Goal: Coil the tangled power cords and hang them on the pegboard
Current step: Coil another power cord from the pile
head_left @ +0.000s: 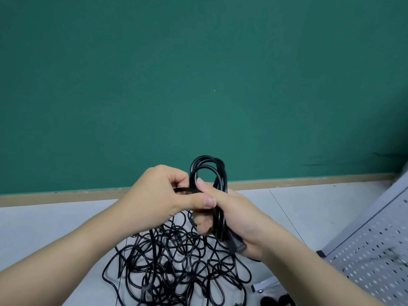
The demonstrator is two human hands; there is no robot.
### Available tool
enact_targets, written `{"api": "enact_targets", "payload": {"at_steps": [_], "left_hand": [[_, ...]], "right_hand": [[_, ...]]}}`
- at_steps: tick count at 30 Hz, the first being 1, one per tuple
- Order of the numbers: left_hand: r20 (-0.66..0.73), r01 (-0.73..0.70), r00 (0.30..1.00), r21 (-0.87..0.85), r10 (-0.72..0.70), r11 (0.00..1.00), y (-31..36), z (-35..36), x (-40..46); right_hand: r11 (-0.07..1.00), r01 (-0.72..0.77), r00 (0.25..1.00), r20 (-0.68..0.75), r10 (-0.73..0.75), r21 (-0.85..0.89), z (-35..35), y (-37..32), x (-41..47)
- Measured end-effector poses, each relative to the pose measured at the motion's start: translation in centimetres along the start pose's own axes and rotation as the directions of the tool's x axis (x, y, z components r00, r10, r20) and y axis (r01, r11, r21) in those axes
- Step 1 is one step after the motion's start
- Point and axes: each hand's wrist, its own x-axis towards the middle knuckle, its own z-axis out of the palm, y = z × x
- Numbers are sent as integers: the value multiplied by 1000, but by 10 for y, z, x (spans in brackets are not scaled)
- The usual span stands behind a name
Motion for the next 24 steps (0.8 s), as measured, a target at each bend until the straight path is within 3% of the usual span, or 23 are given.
{"api": "enact_targets", "payload": {"at_steps": [6, 10, 14, 18, 24], "left_hand": [[-11, -58, 998, 24, 58, 998, -3, -8, 1], [65, -97, 993, 7, 96, 995, -1, -15, -3], [119, -78, 990, 11, 76, 997, -4, -25, -3], [168, -59, 984, 28, 53, 998, -8, -27, -4], [269, -52, 962, 60, 34, 997, -13, -21, -7]], "right_hand": [[988, -58, 993, 95, 72, -143, -5, -7, -7], [959, -70, 963, 231, 137, -275, -9, -11, -13], [897, -115, 930, 271, 248, -427, -7, -11, -17], [905, -307, 883, 266, 386, -295, -6, -5, -16], [891, -351, 841, 322, 435, -288, -8, -5, -17]]}}
